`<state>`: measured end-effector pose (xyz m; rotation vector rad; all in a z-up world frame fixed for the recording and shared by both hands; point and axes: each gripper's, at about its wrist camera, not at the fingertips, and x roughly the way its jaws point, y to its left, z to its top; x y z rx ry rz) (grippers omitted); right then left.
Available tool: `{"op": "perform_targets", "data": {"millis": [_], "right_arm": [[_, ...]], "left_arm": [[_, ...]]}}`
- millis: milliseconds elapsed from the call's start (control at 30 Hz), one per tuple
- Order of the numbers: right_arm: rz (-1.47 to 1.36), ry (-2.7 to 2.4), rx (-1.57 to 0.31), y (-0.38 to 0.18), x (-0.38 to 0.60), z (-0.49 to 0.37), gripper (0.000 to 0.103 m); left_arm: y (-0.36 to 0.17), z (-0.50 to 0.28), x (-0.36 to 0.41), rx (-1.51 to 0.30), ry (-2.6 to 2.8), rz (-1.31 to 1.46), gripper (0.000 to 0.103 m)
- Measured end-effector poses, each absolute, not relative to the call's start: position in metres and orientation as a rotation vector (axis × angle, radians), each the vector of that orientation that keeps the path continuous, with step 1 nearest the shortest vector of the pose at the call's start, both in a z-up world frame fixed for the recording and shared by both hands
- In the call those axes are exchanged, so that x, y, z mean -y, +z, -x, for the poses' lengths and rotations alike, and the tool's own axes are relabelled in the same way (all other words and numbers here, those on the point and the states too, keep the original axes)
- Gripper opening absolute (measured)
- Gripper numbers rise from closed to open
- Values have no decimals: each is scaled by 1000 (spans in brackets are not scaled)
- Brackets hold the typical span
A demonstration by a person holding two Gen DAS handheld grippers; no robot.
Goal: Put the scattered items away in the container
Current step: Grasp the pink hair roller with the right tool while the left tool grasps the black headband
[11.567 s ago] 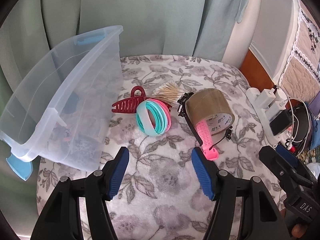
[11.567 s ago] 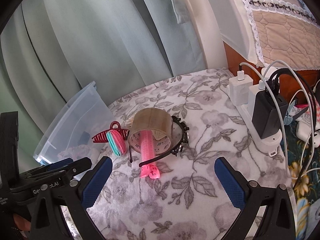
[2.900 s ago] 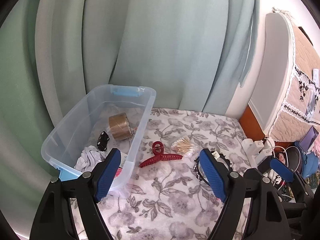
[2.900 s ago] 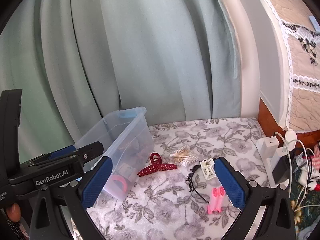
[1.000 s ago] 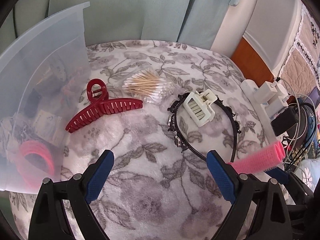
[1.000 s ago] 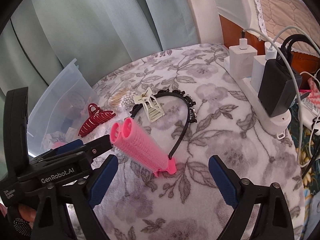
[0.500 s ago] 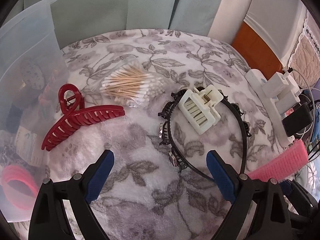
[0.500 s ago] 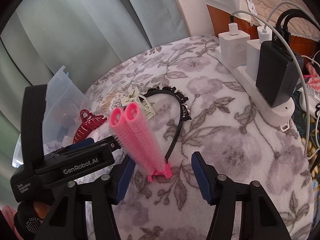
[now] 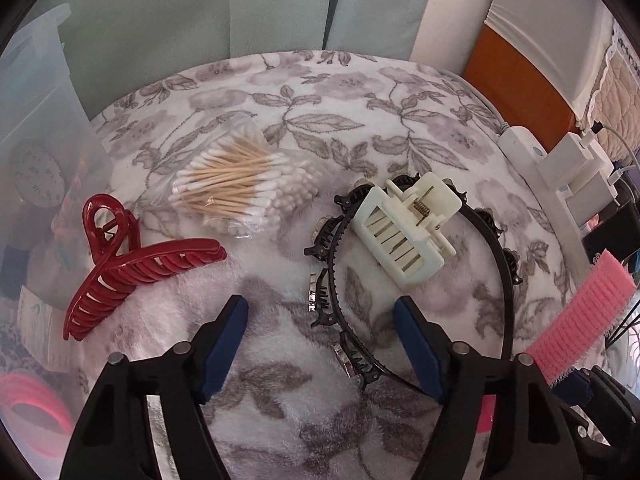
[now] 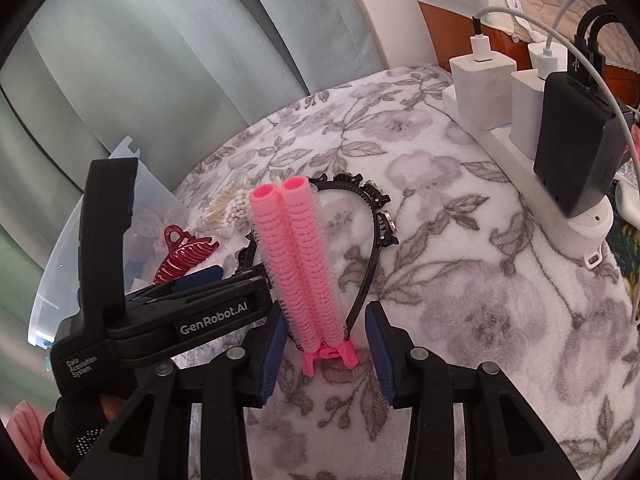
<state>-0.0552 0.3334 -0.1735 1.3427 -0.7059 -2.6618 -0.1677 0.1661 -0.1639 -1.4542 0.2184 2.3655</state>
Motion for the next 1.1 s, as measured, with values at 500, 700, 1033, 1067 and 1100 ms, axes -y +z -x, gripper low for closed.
{"op": "perform_targets", "data": {"millis": [500,700,1033,1067,1100], "right_arm": [[-1359,-2659,739,-177,-332,64,33],[-1333,-2677,779,-171,-340,56,29],[-1280,-2734,857,-152,-356,37,29],[-1273,-2738,860,-150,-357,35,29],[-1265,-2740,859,-148,-357,33,29]], "left_arm": [[-158,168,-163,-240,2430,1425,20],[-156,161,-159,-228,2432,1443,16],[-152,138,-128,-195,2495,1519,14],[-150,136,-125,-183,2502,1523,14],[-148,135,-121,-170,2509,1525,14]]}}
